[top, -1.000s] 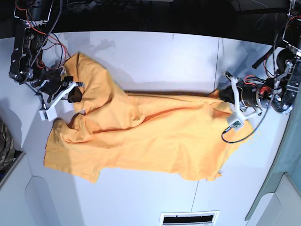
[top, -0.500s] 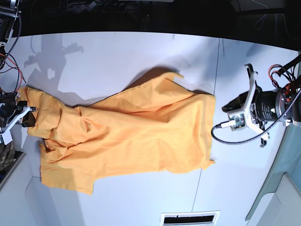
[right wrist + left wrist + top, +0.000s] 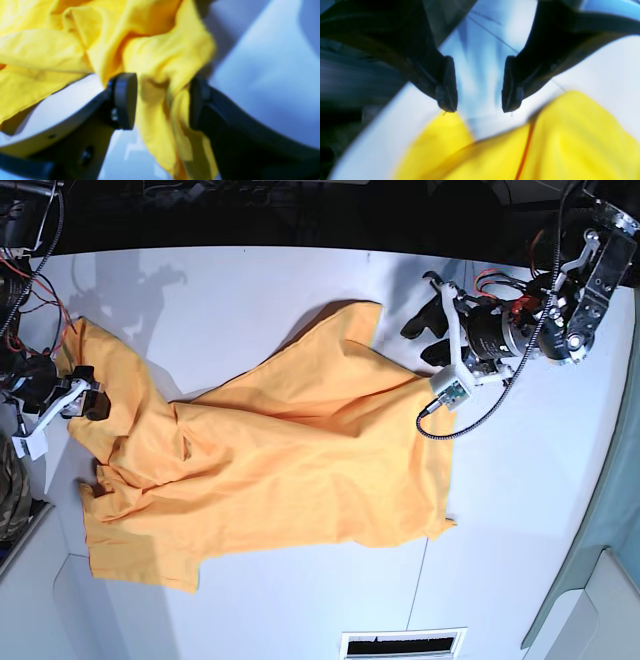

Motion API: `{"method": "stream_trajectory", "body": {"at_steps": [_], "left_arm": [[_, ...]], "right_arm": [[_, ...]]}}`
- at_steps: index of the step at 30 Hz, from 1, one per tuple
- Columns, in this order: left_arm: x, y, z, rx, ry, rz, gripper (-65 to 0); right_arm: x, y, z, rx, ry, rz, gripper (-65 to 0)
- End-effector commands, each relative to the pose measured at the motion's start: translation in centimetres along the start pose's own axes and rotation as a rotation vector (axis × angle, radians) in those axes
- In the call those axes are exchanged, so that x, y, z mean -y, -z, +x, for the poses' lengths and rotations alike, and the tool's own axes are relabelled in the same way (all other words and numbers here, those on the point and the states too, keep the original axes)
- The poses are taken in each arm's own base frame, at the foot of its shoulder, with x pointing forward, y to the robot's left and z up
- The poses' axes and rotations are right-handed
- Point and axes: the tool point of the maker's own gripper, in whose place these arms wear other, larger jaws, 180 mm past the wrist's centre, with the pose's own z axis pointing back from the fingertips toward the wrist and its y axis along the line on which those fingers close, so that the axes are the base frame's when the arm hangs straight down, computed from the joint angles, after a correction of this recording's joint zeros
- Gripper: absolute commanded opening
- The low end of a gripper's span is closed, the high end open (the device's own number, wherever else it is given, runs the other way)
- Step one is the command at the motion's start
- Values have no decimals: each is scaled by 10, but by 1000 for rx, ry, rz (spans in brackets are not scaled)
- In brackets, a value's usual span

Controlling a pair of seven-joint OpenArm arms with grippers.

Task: Layout the t-shirt on the table in an organized manner, then fold the t-shirt properly
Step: 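Release the shirt with the left gripper and raise it, then grasp the shirt edge with the left gripper while the right holds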

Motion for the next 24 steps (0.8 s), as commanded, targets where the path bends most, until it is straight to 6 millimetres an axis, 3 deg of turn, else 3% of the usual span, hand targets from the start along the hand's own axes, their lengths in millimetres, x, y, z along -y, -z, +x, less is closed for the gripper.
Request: {"method": "stream_trajectory", "body": {"at_steps": [1, 11, 16, 21, 23, 24], "left_arm": [[-5, 2, 12, 48, -46, 8, -329], [-7, 39, -9, 100, -445, -28, -329], [18, 61, -16, 58, -465, -67, -329], [42, 76, -17, 16, -372, -82, -334], [45, 80, -22, -12, -303, -61, -403], [45, 81, -22, -15, -283, -48, -473]], "right_arm": [[2, -6, 19, 55, -14, -1, -340], [-12, 2, 11, 50, 9, 29, -340], [-12, 2, 11, 53, 9, 30, -340], [-13, 1, 13, 63, 17, 40, -340], [-14, 2, 14, 66, 18, 43, -340], [-15, 2, 14, 67, 18, 43, -340]]}}
